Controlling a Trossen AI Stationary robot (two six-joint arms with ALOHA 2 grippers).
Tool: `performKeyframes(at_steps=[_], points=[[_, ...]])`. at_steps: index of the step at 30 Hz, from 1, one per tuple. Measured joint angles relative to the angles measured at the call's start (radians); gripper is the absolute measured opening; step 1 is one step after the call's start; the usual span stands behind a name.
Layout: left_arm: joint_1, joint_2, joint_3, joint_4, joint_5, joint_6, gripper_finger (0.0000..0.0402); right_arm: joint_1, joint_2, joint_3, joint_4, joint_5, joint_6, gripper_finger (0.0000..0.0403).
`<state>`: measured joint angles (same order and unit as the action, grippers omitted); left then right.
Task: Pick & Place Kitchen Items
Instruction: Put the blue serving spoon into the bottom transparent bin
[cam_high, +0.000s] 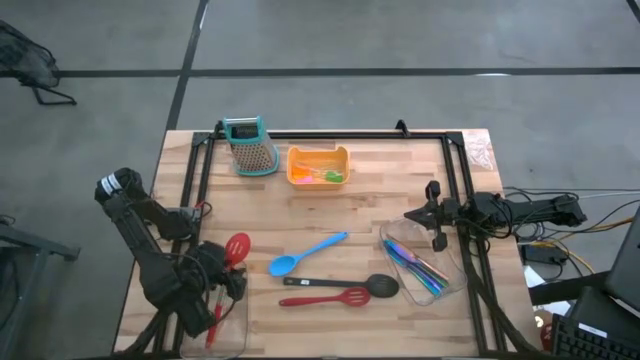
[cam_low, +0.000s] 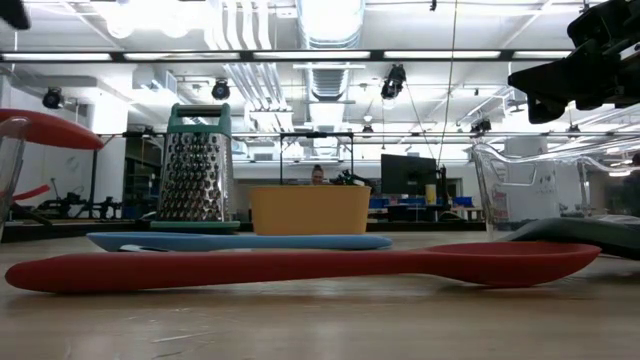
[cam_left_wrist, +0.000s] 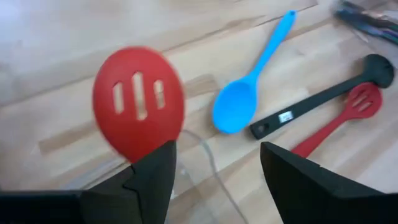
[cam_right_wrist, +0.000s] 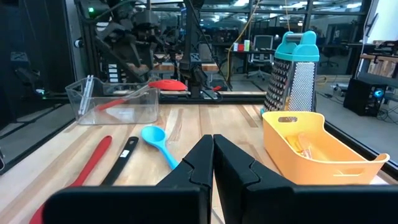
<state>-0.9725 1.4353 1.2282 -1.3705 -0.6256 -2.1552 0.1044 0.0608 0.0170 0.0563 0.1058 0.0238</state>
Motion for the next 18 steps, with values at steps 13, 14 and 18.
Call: performKeyframes(at_steps=[13, 14, 18], points=[[0.174, 0.000, 0.142, 0.006, -0.108, 0.347, 0.0238, 0.000, 0.000, 0.000, 0.000, 0.000, 0.001, 0.0008], [0.191, 0.000, 0.147, 0.017, -0.120, 0.376, 0.0238, 0.000, 0.000, 0.000, 0.000, 0.000, 0.000, 0.0008], [0.266, 0.000, 0.153, 0.092, -0.160, 0.523, 0.0238, 0.000, 0.000, 0.000, 0.000, 0.000, 0.001, 0.0008]])
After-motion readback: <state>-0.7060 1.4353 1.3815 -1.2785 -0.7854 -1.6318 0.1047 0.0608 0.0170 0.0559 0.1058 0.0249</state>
